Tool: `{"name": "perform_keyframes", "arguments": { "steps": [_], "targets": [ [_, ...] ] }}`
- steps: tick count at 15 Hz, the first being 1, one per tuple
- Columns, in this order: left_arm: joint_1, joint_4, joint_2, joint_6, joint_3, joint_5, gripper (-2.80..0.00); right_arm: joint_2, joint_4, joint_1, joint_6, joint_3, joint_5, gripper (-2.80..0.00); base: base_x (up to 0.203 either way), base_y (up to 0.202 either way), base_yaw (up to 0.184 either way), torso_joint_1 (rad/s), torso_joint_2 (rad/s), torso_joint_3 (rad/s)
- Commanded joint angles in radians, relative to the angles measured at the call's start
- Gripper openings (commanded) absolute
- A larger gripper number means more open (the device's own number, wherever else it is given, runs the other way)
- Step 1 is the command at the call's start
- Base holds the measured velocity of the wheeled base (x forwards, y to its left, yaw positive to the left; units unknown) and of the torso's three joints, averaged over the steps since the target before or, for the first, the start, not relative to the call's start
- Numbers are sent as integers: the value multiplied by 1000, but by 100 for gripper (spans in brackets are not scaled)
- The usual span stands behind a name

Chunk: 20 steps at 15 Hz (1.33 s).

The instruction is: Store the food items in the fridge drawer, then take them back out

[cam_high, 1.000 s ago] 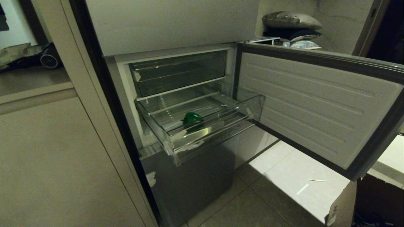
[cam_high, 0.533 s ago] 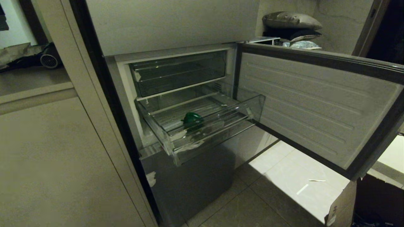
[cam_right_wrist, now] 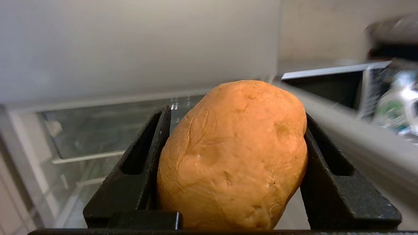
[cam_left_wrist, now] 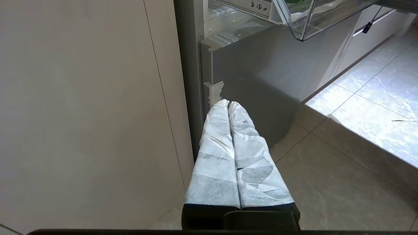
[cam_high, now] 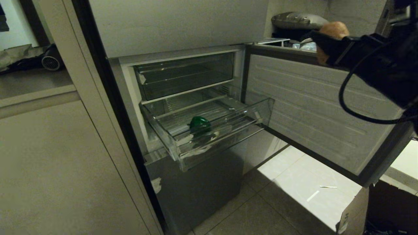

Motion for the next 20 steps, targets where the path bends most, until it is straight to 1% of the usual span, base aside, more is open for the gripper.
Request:
{"name": "perform_keyframes", "arguments": {
  "steps": [1, 3, 5, 6, 8, 9, 12, 14, 17, 19, 20],
  "targets": [
    [0, 0, 2, 0, 0, 0, -280, 219, -45, 25, 14, -66, 2, -280, 0, 0, 0, 0, 0, 0],
    [1, 0, 2, 0, 0, 0, -280, 308, -59, 50, 61, -178, 5, -280, 0, 0, 0, 0, 0, 0],
    [-1, 1, 2, 0, 0, 0, -280, 397, -60, 80, 88, -282, 17, -280, 0, 0, 0, 0, 0, 0],
    [-1, 1, 2, 0, 0, 0, -280, 444, -61, 97, 92, -323, 35, -280, 0, 0, 0, 0, 0, 0],
    [-1, 0, 2, 0, 0, 0, -280, 502, -62, 137, 93, -370, 119, -280, 0, 0, 0, 0, 0, 0],
    [-1, 0, 2, 0, 0, 0, -280, 517, -63, 154, 92, -383, 133, -280, 0, 0, 0, 0, 0, 0],
    [-1, 0, 2, 0, 0, 0, -280, 573, -59, 184, 88, -440, 126, -280, 0, 0, 0, 0, 0, 0],
    [1, 0, 2, 0, 0, 0, -280, 623, -58, 185, 86, -492, 123, -280, 0, 0, 0, 0, 0, 0],
    [0, 0, 2, 0, 0, 0, -280, 680, -60, 184, 46, -563, 105, -280, 0, 0, 0, 0, 0, 0],
    [0, 0, 2, 0, 0, 0, -280, 715, -53, 181, 38, -612, 100, -280, 0, 0, 0, 0, 0, 0],
    [1, 1, 2, 0, 0, 0, -280, 729, -45, 180, 36, -636, 99, 0, 0, 0, 0, 0, 0, 0]
  ]
}}
